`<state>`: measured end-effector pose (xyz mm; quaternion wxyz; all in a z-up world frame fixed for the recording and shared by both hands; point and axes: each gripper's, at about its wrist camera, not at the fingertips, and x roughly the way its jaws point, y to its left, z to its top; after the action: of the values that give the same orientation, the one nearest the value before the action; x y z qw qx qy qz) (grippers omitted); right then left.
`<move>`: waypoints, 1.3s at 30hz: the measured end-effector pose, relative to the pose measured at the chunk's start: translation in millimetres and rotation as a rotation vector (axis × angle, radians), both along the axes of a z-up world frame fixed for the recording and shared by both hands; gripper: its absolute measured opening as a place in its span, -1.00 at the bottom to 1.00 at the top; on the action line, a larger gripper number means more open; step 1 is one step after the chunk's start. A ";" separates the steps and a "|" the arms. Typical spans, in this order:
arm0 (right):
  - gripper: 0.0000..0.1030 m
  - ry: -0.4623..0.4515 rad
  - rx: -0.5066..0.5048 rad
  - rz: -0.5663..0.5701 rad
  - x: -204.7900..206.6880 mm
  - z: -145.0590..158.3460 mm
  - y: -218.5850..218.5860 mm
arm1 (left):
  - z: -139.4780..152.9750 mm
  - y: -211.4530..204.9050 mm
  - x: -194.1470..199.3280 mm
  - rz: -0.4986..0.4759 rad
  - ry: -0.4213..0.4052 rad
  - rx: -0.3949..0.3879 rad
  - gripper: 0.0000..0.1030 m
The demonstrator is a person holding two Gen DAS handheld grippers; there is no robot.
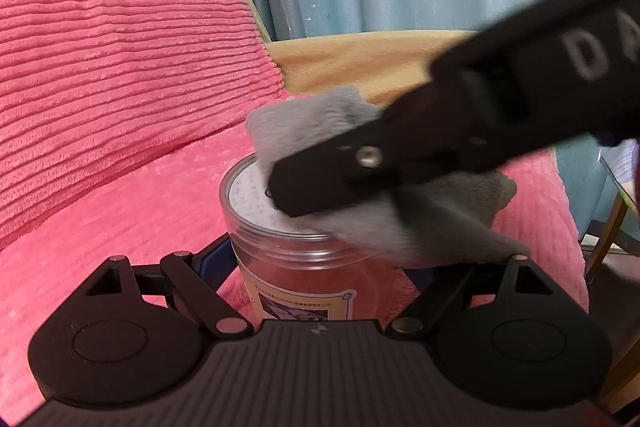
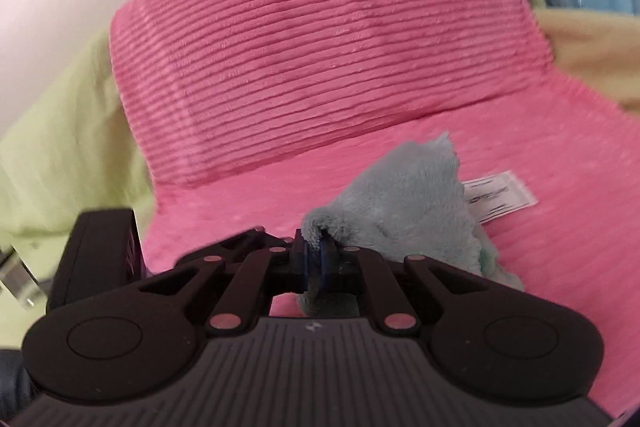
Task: Clean container
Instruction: 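Wipe the jar lid with the cloth in the right tool while the left tool holds the jar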
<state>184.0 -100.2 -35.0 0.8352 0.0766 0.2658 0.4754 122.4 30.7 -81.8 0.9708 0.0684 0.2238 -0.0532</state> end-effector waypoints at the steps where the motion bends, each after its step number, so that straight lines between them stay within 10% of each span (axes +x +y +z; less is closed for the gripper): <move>1: -0.92 0.005 0.005 -0.001 2.2 -0.9 0.3 | 0.2 0.5 0.2 0.000 0.000 -0.003 0.66; 39: -0.97 -0.001 0.000 -0.120 17.7 -5.5 -15.4 | 1.7 -3.2 1.2 -0.013 0.012 -0.007 0.65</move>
<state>201.7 -115.5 -40.4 0.8625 0.0922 0.2600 0.4243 123.6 27.5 -80.1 0.9693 0.0663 0.2290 -0.0605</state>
